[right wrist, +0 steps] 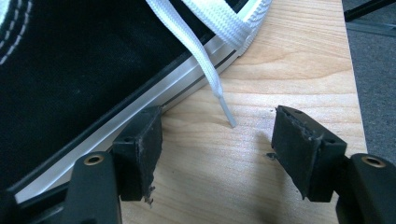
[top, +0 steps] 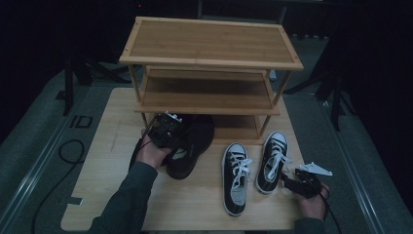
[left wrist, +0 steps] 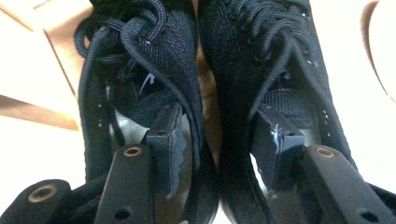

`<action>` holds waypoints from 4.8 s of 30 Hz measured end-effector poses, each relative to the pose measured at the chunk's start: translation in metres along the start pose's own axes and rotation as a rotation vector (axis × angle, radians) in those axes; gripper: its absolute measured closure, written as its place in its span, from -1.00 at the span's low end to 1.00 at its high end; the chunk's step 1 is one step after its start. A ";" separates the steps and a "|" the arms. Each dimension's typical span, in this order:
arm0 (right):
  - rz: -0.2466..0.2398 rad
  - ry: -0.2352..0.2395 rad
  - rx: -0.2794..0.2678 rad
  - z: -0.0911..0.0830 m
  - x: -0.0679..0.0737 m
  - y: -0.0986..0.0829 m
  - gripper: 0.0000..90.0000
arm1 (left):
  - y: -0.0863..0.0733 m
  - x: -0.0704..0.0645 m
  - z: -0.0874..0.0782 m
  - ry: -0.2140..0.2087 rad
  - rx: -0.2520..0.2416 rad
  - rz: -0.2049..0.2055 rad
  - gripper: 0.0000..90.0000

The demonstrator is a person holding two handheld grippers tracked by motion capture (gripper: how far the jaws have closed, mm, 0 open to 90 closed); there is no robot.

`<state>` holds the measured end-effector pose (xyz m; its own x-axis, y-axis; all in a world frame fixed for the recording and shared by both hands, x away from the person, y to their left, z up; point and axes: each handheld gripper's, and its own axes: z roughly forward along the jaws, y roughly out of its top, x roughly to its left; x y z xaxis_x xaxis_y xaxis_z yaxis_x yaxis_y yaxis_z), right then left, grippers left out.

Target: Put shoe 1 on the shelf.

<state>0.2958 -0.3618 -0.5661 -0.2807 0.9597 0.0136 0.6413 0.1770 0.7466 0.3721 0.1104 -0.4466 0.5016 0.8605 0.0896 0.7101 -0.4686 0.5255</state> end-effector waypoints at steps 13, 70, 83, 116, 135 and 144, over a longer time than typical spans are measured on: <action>0.000 0.000 0.000 0.000 0.000 0.000 -0.26 | -0.013 0.003 -0.027 -0.033 -0.050 0.037 0.26; -0.002 0.000 0.001 0.000 0.000 0.000 -0.26 | -0.096 -0.016 0.011 -0.204 0.086 0.068 1.00; -0.002 0.000 0.001 0.000 0.000 0.000 -0.26 | -0.096 -0.019 0.016 -0.216 0.092 0.070 1.00; -0.002 0.001 0.000 0.000 0.000 0.000 -0.26 | -0.068 -0.056 0.036 -0.228 0.062 0.133 1.00; -0.003 0.001 0.000 0.000 0.000 0.000 -0.26 | -0.049 -0.063 0.037 -0.204 0.001 0.124 1.00; -0.002 0.002 0.000 0.000 0.000 0.000 -0.27 | -0.055 -0.073 0.045 -0.212 0.039 0.162 1.00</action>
<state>0.2961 -0.3620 -0.5661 -0.2834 0.9589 0.0128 0.6410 0.1794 0.7463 0.3185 0.0642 -0.5201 0.6998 0.7143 -0.0117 0.6285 -0.6078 0.4854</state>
